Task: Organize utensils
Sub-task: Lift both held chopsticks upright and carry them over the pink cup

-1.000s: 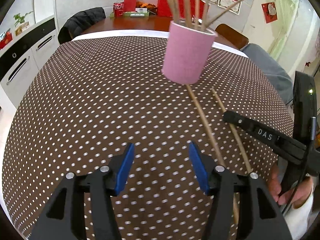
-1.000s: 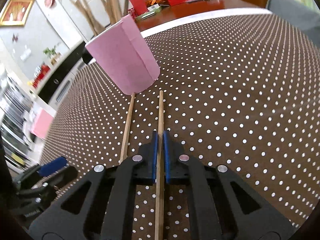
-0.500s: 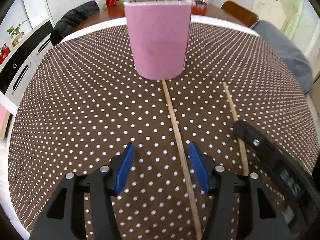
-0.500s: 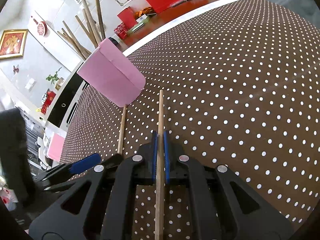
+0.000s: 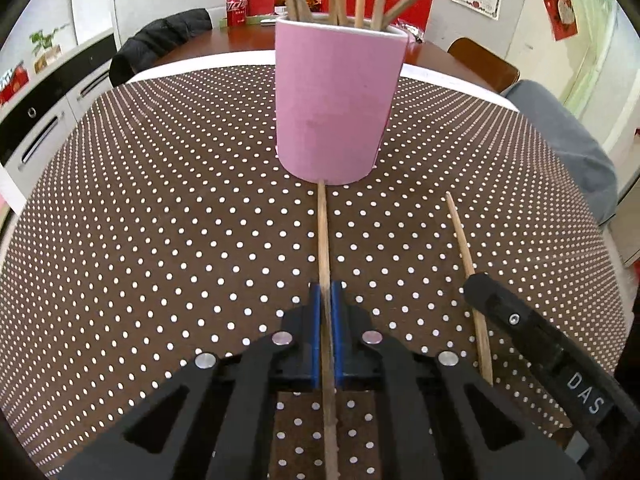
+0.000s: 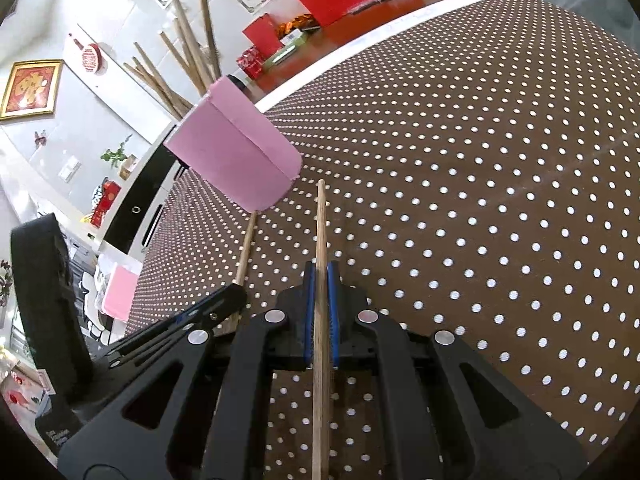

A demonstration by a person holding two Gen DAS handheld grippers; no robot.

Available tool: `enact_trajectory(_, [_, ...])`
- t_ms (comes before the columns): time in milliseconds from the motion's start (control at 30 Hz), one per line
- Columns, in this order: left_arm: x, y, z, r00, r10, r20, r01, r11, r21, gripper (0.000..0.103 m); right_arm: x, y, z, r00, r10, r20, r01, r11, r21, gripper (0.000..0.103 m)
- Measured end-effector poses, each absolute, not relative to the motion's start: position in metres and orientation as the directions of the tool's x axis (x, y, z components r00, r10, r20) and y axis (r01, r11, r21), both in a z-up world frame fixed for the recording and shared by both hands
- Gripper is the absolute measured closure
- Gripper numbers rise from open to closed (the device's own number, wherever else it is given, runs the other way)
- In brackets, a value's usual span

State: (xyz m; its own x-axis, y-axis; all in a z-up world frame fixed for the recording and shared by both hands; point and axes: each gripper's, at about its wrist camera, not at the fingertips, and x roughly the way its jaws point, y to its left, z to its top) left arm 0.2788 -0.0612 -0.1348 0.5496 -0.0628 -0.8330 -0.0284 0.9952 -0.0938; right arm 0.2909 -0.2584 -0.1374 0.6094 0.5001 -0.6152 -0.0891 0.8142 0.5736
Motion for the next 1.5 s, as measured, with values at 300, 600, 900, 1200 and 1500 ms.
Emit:
enact_trajectory(300, [0.247, -0.051, -0.093, 0.7, -0.147, -0.699, 0.03, 0.984, -0.177, 0.097, 0.275, -0.252, -0.104, 0.694, 0.464, -0.55, -0.142, 0.838, 0.528, 0.097])
enact_trajectory(600, [0.213, -0.048, -0.041, 0.837, -0.162, -0.522, 0.081, 0.981, -0.175, 0.097, 0.241, -0.24, -0.052, 0.801, 0.414, -0.432, -0.226, 0.878, 0.422, 0.097])
enact_trajectory(900, [0.187, -0.045, -0.008, 0.896, -0.132, -0.423, 0.081, 0.987, -0.137, 0.097, 0.227, -0.229, -0.021, 0.829, 0.418, -0.372, -0.286, 0.888, 0.36, 0.097])
enact_trajectory(1200, [0.198, -0.044, 0.012, 0.895, -0.108, -0.432, 0.076, 0.993, -0.091, 0.097, 0.231, -0.224, 0.019, 0.876, 0.357, -0.324, -0.255, 0.913, 0.318, 0.097])
enact_trajectory(1500, [0.202, -0.043, 0.032, 0.916, -0.084, -0.391, 0.063, 0.996, -0.068, 0.097, 0.239, -0.215, 0.055, 0.937, 0.263, -0.229, -0.209, 0.949, 0.235, 0.097])
